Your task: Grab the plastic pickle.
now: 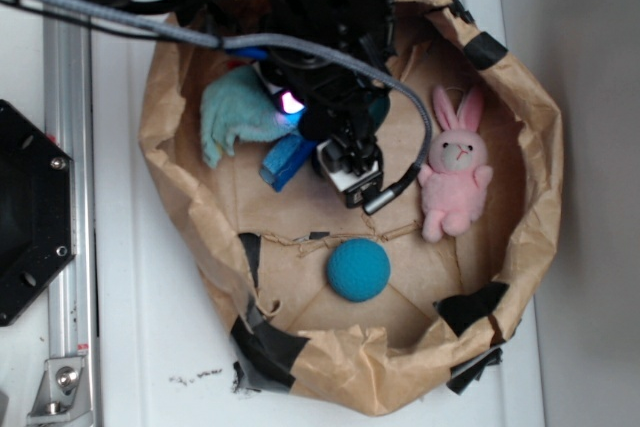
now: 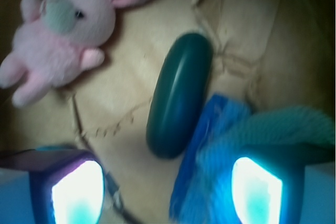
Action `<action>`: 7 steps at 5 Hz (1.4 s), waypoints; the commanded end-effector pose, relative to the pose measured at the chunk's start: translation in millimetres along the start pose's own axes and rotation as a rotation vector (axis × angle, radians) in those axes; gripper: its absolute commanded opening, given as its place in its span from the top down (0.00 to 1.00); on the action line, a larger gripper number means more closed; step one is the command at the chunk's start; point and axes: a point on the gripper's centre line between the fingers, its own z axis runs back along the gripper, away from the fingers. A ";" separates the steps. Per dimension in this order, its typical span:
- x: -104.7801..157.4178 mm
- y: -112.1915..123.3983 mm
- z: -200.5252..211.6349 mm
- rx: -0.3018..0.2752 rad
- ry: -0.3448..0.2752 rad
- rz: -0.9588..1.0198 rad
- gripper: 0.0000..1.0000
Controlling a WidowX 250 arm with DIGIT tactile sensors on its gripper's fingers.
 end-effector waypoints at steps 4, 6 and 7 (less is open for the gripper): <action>11.0 -29.6 -44.8 0.070 0.078 -0.155 1.00; 3.2 -72.1 44.7 0.091 -0.122 -0.485 1.00; -3.8 -76.5 95.6 0.054 -0.172 -0.558 1.00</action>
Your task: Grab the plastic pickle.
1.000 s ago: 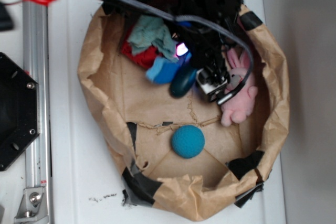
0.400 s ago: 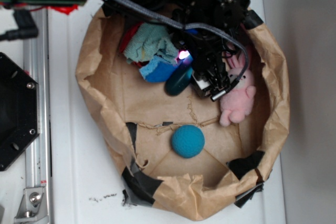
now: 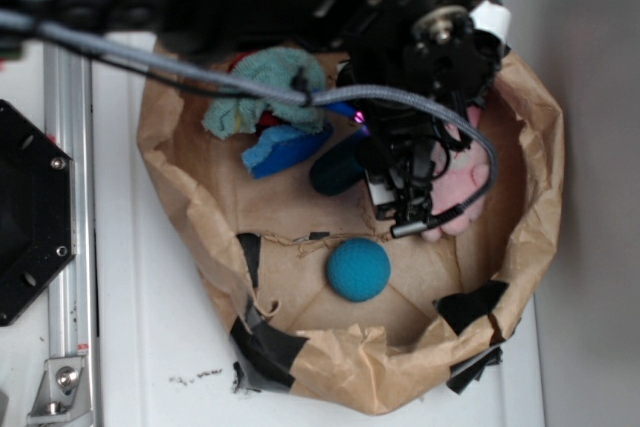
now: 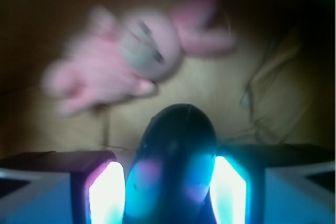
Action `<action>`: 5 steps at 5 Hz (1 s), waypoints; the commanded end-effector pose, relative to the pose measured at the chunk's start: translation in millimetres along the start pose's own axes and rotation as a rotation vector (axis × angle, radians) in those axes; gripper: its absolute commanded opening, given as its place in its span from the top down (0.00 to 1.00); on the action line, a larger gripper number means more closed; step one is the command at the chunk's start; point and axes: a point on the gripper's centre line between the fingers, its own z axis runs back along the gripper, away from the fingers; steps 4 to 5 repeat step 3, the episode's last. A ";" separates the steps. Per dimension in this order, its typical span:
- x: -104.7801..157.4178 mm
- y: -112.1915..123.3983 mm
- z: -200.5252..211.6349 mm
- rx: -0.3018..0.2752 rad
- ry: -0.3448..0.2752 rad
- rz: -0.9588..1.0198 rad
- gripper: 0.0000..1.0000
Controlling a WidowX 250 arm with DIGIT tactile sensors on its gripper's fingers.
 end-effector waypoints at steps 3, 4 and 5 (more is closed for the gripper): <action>-21.2 -3.7 48.7 -0.018 -0.074 -0.108 1.00; -21.2 -3.7 48.7 -0.018 -0.074 -0.108 1.00; -21.2 -3.7 48.7 -0.018 -0.074 -0.108 1.00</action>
